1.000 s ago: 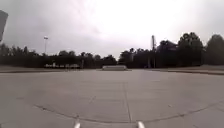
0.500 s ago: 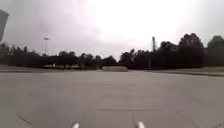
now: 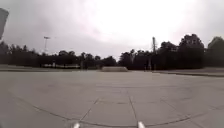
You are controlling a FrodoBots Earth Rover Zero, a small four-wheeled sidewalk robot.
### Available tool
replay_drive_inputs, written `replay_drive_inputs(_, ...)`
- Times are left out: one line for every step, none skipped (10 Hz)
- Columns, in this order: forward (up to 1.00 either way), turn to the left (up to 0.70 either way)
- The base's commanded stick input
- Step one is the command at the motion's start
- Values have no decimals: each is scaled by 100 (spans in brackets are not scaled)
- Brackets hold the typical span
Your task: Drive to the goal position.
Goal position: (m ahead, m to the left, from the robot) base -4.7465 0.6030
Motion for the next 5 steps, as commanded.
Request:
replay_drive_inputs(85, 0)
replay_drive_inputs(67, 1)
replay_drive_inputs(21, 5)
replay_drive_inputs(0, 83)
replay_drive_inputs(0, 84)
